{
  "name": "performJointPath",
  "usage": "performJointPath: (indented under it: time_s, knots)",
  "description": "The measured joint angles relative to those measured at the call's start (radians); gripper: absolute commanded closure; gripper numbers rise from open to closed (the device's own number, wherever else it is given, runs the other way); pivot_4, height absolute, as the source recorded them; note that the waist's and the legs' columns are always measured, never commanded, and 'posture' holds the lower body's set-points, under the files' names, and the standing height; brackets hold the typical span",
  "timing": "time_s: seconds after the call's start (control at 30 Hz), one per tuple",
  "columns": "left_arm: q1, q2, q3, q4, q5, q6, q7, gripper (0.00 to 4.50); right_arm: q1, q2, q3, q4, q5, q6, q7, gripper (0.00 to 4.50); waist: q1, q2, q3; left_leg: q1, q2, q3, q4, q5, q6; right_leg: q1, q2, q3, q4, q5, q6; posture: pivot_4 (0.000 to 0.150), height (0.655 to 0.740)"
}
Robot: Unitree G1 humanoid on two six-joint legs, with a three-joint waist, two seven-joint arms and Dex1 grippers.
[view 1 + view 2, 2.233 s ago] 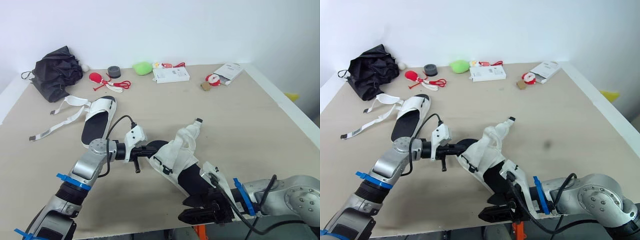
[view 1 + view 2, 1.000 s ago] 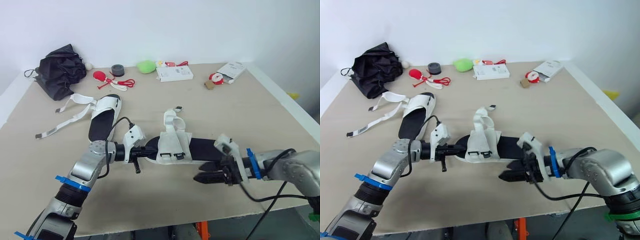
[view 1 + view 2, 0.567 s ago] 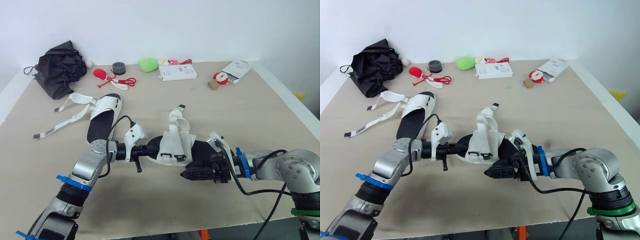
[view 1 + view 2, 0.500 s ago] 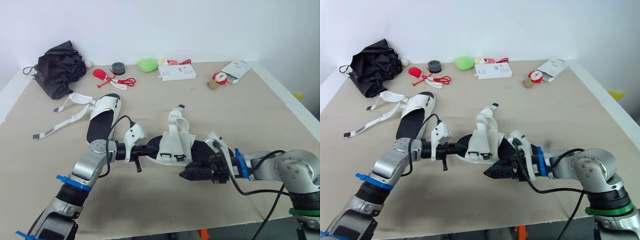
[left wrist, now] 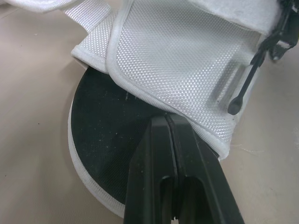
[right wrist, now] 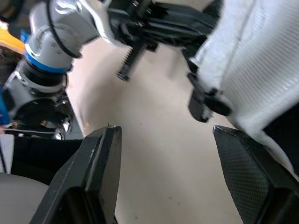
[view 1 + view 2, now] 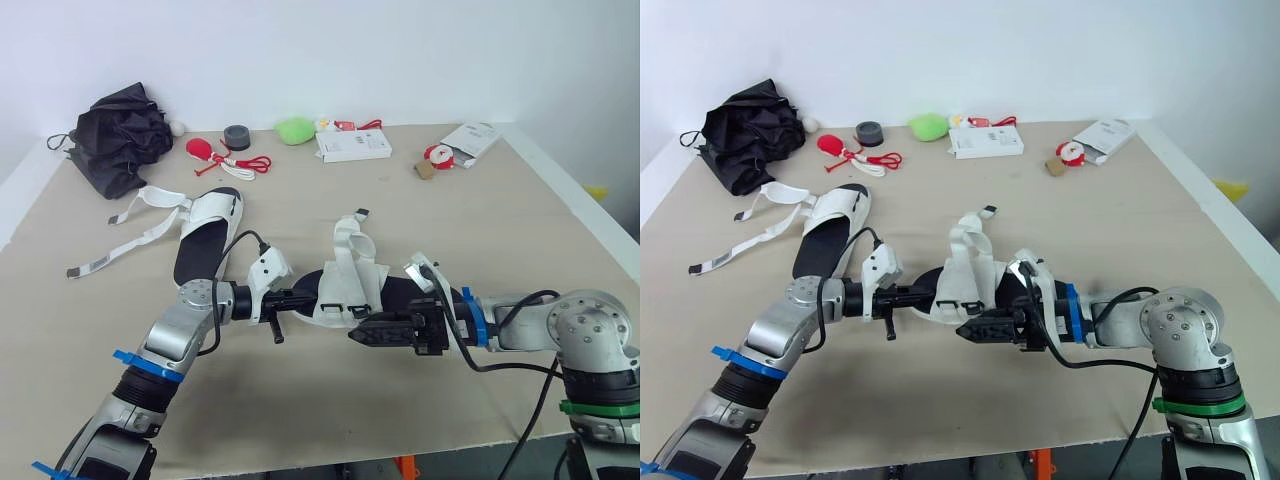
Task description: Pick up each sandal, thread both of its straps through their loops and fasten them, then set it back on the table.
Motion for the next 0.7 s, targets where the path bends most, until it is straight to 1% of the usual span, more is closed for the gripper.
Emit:
performJointPath:
  time_s: [0.2,0.33,0.7]
  knots:
    - [0.000,0.001,0.000,0.001,0.001,-0.001,0.000,4.50,-0.036,0.008,-0.019,0.041,0.039,0.003,-0.049,1.08,0.000,0.000,0.000,0.000,0.000,0.000,0.000,0.001,0.000,0.000,0.000,0.000,0.000,0.001,-0.001,0.150,0.7400]
    - [0.000,0.001,0.000,0.000,0.001,-0.001,0.000,4.50,-0.055,0.002,-0.020,0.063,0.058,0.004,-0.068,1.08,0.000,0.000,0.000,0.000,0.000,0.000,0.000,0.001,0.000,0.000,0.000,0.000,0.000,0.003,0.003,0.150,0.7400]
    - [0.000,0.002,0.000,0.000,0.001,-0.001,0.000,4.50,-0.062,-0.011,-0.042,0.090,0.074,0.009,-0.089,1.08,0.000,0.000,0.000,0.000,0.001,0.000,0.000,0.001,0.000,0.000,0.001,0.000,0.000,0.004,0.002,0.150,0.7400]
